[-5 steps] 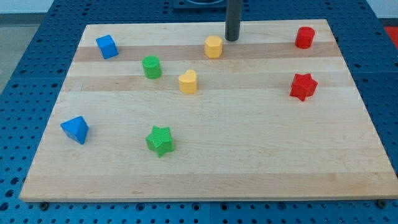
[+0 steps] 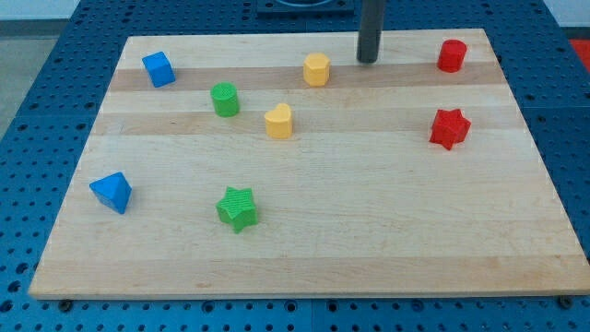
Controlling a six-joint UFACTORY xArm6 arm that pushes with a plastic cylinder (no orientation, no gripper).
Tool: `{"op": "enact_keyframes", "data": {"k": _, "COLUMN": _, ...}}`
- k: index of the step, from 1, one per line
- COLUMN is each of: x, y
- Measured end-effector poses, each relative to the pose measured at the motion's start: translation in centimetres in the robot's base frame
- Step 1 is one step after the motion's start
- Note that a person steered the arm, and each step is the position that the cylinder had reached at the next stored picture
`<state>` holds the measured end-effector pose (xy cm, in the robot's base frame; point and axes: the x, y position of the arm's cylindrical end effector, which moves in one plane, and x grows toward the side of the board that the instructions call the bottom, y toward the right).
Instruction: Move your arm at red circle
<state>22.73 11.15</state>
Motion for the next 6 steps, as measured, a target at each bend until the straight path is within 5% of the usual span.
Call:
{"op": "enact_keyframes", "data": {"k": 2, "x": -3.5, "y": 13.6}}
{"op": "enact_keyframes", "data": {"k": 4, "x": -2.9, "y": 13.6}}
{"op": "enact_keyframes", "data": {"k": 6, "x": 5.7, "y": 12.7}}
